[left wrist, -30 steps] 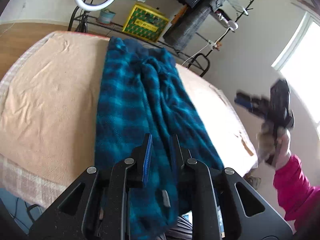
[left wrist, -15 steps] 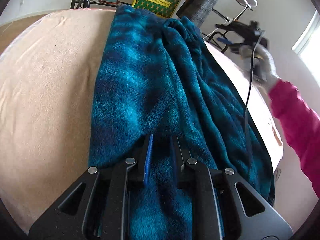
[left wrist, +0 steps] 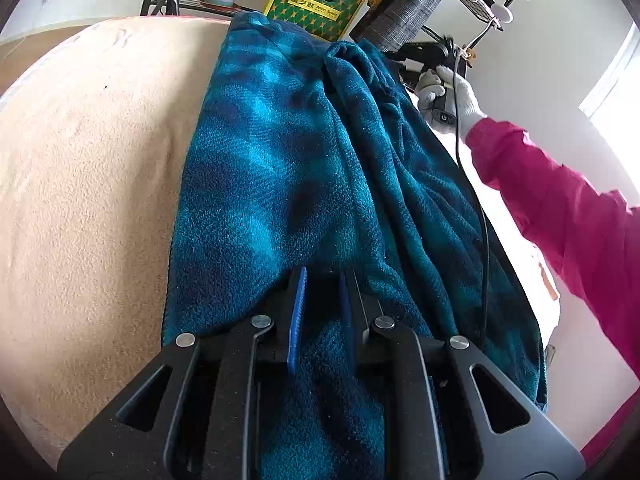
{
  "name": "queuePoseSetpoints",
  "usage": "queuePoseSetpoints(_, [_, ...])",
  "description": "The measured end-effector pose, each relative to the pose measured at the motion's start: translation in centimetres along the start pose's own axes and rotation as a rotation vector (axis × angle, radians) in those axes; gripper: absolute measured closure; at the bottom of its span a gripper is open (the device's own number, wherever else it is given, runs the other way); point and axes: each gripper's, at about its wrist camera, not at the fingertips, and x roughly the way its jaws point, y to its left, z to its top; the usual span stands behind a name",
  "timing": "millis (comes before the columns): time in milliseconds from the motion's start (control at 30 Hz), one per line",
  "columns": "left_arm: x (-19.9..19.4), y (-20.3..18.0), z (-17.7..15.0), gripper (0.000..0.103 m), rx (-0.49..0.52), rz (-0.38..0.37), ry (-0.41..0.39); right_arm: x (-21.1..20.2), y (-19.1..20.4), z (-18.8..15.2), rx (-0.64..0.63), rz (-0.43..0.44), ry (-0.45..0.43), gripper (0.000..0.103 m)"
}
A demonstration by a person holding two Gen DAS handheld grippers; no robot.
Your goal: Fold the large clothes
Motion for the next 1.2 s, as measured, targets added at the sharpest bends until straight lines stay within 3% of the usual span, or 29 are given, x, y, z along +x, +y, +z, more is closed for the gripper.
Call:
queuePoseSetpoints(167, [-0.1,0.0,-0.1,0.087,-0.004,-0.004,-0.002,2.2,4.7,1.1,-0.342,-0.391,0.037,0.097])
queuePoseSetpoints(233, [-0.2,-0.1,-0.1,0.087,0.002,0.001,-0.001,3.4,5.5,0.5,-0.405,-0.466,0.071,0.095])
queuePoseSetpoints(300, [-0.4,-0.4,0.0,0.087,0.009,0.014,0.000,2.5,6.8,0.2,-0.420,-0.483,0.036,0.081])
queuePoseSetpoints(367, [-0.5,-0.8,0.1,0.087,0.024,0.035,0.007,0.2,7.9,0.0,-0.382,-0.455,-0.027,0.072])
queuePoseSetpoints(433, [-1.0,-1.5,0.0,0.086,0.033,0.063,0.006,-1.9,9.1,-0.2,-0.355,-0.406,-0.047,0.071])
queuePoseSetpoints(500, [-1.7,-2.1,-0.5,0.070,0.029,0.057,-0.002,-3.4,11.2,-0.9,-0.366,-0.316,-0.026,0.070])
queuePoseSetpoints(633, [-2.6,-3.6,-1.5,0.064,0.026,0.015,0.005,-5.4,15.7,-5.1,-0.444,-0.201,0.056,0.059])
queuePoseSetpoints(667, [-2.6,-4.0,-1.8,0.060,0.039,0.015,0.013,-5.2,16.4,-6.0,-0.454,-0.165,0.097,0.053])
queuePoseSetpoints(767, [-2.5,-5.5,-2.6,0.052,0.084,0.039,0.021,-3.3,18.6,-9.0,-0.489,-0.089,0.221,0.051])
queuePoseSetpoints(867, [-2.5,-5.8,-3.0,0.049,0.083,0.048,0.028,0.2,20.0,-12.3,-0.538,-0.091,0.350,0.048])
queuePoseSetpoints(1033, [-2.2,-6.0,-3.2,0.049,0.083,0.054,0.019,5.1,19.7,-15.9,-0.539,-0.133,0.481,0.048])
queuePoseSetpoints(1067, [-1.9,-6.1,-3.3,0.051,0.095,0.066,0.020,5.9,19.5,-16.6,-0.543,-0.150,0.492,0.050])
queuePoseSetpoints(1100, [-1.8,-6.1,-3.5,0.065,0.100,0.080,0.019,6.4,19.3,-16.8,-0.542,-0.162,0.498,0.064])
queuePoseSetpoints(1167, [-1.8,-5.7,-3.7,0.078,0.110,0.095,0.011,7.0,18.7,-17.2,-0.526,-0.144,0.513,0.088])
queuePoseSetpoints(1200, [-1.8,-5.4,-3.6,0.089,0.105,0.084,0.011,6.9,18.6,-17.3,-0.527,-0.144,0.507,0.094])
